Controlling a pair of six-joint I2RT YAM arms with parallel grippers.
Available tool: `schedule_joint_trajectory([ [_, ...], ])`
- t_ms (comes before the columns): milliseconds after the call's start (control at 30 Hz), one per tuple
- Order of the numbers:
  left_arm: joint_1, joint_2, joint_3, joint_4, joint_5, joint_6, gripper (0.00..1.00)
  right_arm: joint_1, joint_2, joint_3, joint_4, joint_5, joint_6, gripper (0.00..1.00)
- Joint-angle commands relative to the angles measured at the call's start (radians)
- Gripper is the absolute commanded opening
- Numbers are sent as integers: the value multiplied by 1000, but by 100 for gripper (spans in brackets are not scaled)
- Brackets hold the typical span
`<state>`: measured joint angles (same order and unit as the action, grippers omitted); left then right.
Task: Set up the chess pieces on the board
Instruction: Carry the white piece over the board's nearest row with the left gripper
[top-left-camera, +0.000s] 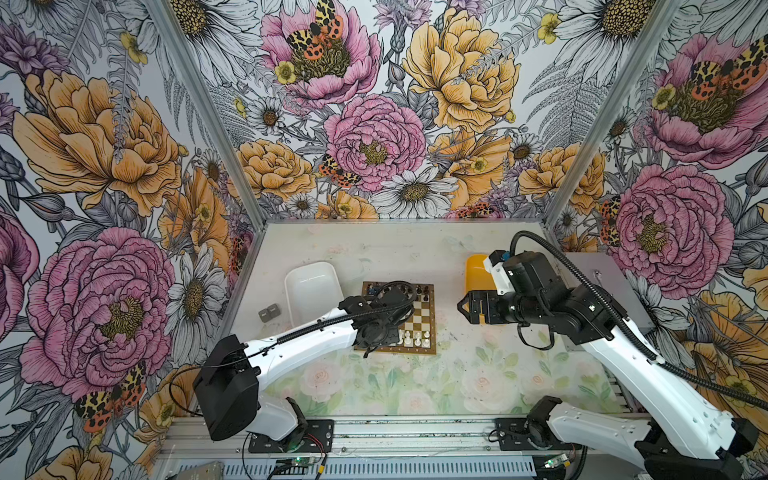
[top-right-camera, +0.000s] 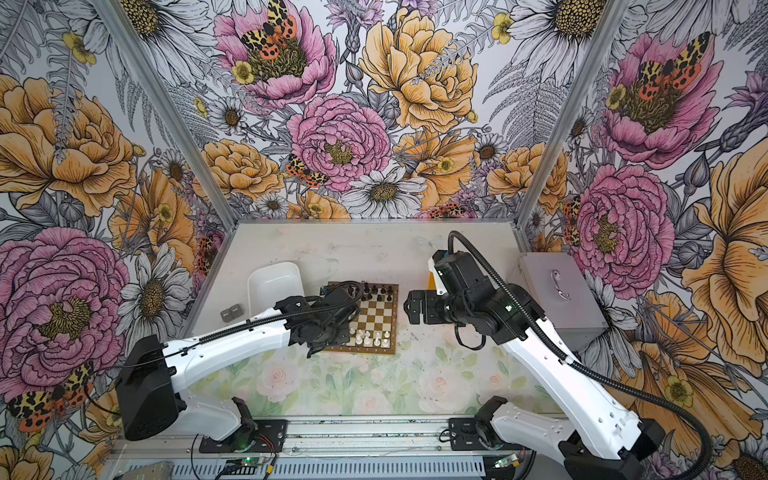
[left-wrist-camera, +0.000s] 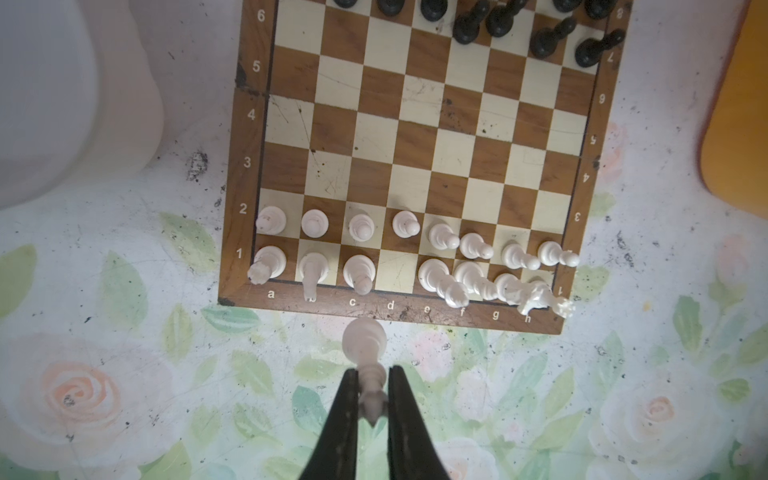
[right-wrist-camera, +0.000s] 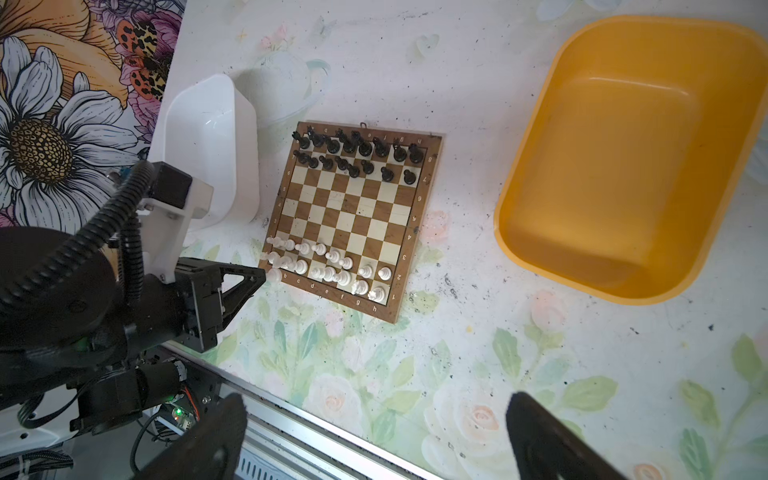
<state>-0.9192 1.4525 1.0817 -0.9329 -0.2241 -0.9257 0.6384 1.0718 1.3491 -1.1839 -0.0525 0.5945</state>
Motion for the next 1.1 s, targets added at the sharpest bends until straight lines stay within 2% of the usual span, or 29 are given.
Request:
schedule_joint_trajectory([
  [0, -7, 27, 15, 48, 8, 14, 13, 6, -17, -8, -12, 23, 15, 100],
  [367, -9, 120, 77, 63, 48, 57, 12, 4, -3, -5, -18, 43, 16, 100],
  [1067, -8, 172, 35, 116, 66, 57, 12, -6, -10, -1, -42, 51, 7, 100],
])
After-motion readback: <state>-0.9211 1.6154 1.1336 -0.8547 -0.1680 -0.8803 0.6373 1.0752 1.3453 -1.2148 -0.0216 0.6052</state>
